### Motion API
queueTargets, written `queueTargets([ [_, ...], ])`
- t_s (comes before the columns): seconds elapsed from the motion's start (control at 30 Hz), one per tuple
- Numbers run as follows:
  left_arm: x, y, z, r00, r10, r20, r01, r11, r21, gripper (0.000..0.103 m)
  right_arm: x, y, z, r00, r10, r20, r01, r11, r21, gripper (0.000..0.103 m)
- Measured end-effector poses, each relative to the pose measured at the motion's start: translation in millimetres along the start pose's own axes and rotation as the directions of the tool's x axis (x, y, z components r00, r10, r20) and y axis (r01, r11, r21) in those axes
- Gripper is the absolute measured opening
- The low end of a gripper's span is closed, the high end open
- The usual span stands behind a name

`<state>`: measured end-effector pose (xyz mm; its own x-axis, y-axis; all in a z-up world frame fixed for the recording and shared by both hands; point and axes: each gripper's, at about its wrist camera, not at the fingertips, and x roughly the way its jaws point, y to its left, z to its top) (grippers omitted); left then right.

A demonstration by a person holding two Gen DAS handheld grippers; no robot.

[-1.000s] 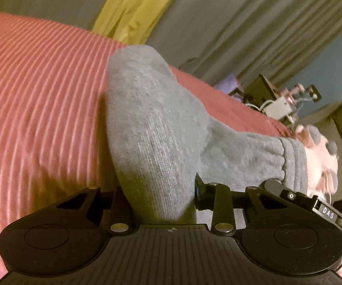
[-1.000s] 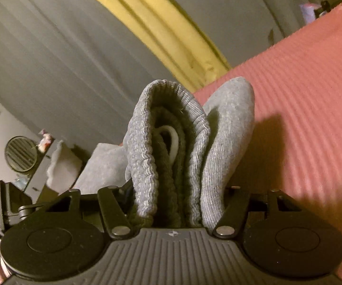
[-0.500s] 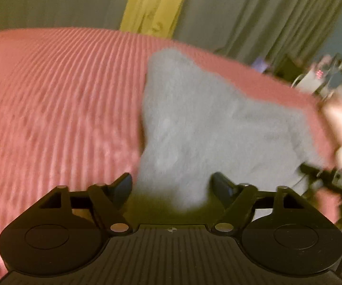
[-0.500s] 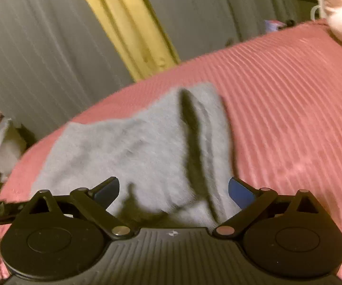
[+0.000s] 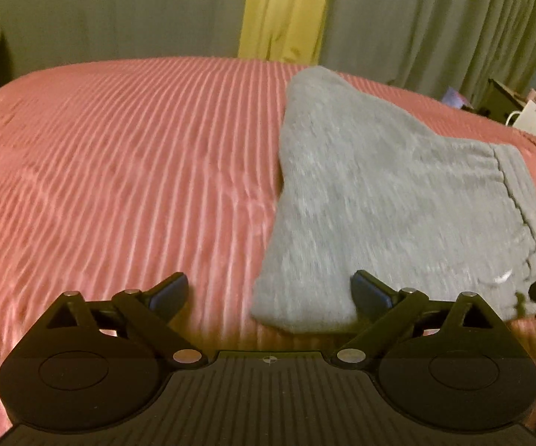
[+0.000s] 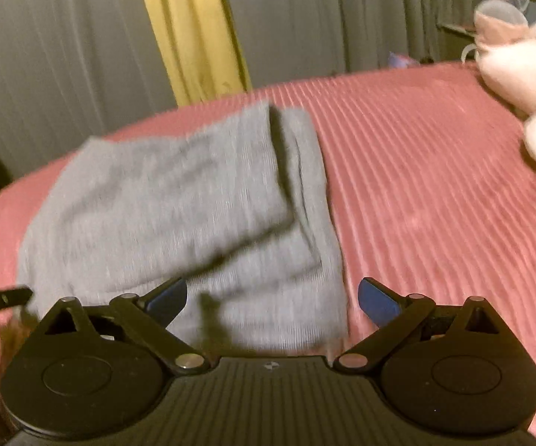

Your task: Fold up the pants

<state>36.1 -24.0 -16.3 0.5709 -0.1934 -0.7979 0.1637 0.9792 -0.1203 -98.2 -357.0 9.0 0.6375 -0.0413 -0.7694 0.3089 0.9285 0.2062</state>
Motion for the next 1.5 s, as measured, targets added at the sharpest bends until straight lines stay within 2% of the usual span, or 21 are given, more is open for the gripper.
queueTargets([
  [0.07, -2, -7, -3, 1.0, 0.009, -0.017, -0.008, 1.0, 0.022, 0.098, -5, 4, -11, 1.0, -0.007, -0.03, 0.007, 1.0, 0.015, 0.099],
  [0.17, -9, -21, -10, 0.999, 0.037, -0.034, -0.034, 0.996, 0.085, 0.098, -12, 20, -21, 0.997, -0.025, -0.069, 0.021, 0.998, -0.058, 0.099],
  [0.3, -21, -41, -26, 0.998, 0.06, -0.029, -0.053, 0.979, 0.197, 0.099, -29, 39, -37, 0.999, -0.026, -0.027, 0.022, 0.989, -0.147, 0.099],
  [0.37, -23, -52, -30, 0.998, 0.064, -0.021, -0.057, 0.971, 0.234, 0.099, -33, 44, -41, 0.999, -0.026, -0.027, 0.022, 0.989, -0.149, 0.099],
  [0.5, -36, -66, -46, 0.999, 0.044, -0.001, -0.042, 0.955, 0.295, 0.1, -36, 50, -44, 0.995, -0.08, -0.054, 0.071, 0.988, -0.139, 0.099],
  [0.63, -46, -76, -60, 1.0, 0.029, 0.012, -0.031, 0.941, 0.337, 0.1, -48, 53, -48, 0.997, -0.065, -0.037, 0.059, 0.988, -0.142, 0.099],
  [0.8, -55, -79, -64, 1.0, 0.006, -0.013, -0.002, 0.957, 0.289, 0.1, -61, 53, -49, 0.996, -0.092, 0.004, 0.092, 0.986, -0.138, 0.099],
  [0.97, -62, -82, -62, 1.0, -0.01, -0.016, 0.014, 0.956, 0.292, 0.1, -63, 55, -50, 0.996, -0.084, -0.026, 0.079, 0.985, -0.154, 0.099],
  [1.13, -64, -69, -46, 0.999, -0.033, -0.041, 0.04, 0.982, 0.184, 0.101, -59, 57, -41, 0.991, -0.11, -0.078, 0.096, 0.983, -0.158, 0.099],
  [1.33, -57, -64, -22, 0.999, 0.003, -0.037, 0.003, 0.983, 0.182, 0.102, -61, 48, -19, 0.991, -0.077, -0.114, 0.071, 0.996, -0.058, 0.099],
  [1.5, -35, -57, -12, 0.995, -0.054, -0.089, 0.068, 0.986, 0.151, 0.102, -44, 55, -10, 0.985, -0.108, -0.133, 0.094, 0.99, -0.105, 0.099],
])
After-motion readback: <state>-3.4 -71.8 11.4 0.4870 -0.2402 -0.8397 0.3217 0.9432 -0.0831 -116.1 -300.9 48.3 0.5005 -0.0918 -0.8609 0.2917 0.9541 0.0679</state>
